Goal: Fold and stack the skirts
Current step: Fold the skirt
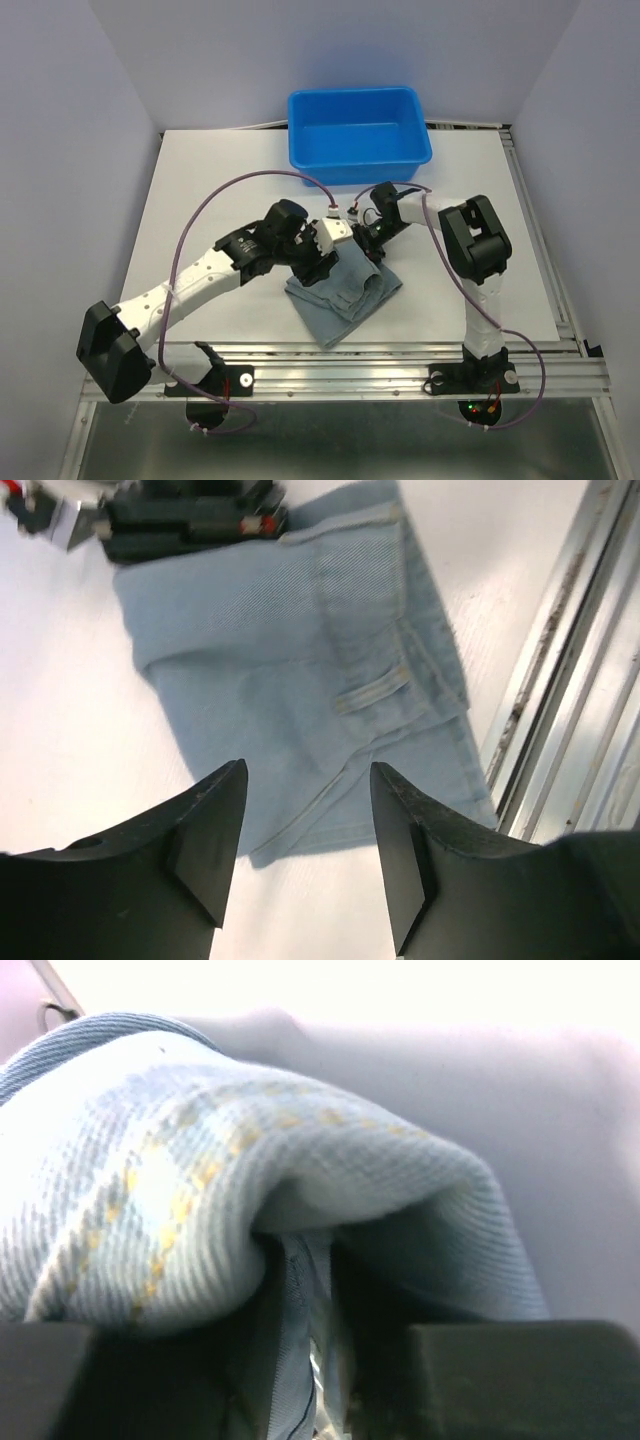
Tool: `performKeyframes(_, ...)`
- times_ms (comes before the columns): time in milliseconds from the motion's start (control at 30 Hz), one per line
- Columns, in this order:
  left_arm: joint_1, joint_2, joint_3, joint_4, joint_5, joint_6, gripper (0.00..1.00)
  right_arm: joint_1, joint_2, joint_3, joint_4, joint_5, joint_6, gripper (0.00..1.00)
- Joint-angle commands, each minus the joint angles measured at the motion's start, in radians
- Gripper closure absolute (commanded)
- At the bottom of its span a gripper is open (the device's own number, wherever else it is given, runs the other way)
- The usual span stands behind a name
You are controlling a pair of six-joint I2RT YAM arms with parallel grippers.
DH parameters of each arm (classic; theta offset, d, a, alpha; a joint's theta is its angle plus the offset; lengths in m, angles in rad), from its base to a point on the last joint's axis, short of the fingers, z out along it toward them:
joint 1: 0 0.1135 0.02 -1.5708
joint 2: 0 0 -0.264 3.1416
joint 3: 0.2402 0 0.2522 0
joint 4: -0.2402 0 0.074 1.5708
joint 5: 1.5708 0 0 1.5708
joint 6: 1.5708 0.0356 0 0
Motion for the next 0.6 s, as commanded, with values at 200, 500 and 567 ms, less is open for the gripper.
performKeyframes(200,0.129,0.029,-0.099,0.027,0.115,0.061,0.40,-0.004,-0.038,0.145,-0.250,0.291,-0.174,0.57)
performKeyframes(500,0.091,0.171,-0.092,0.114,-0.004,0.229,0.46,-0.004,0.026,0.196,-0.318,0.300,-0.212,0.74)
performKeyframes(567,0.083,0.196,-0.116,0.152,-0.066,0.261,0.43,-0.004,0.009,0.202,-0.312,0.328,-0.212,0.72)
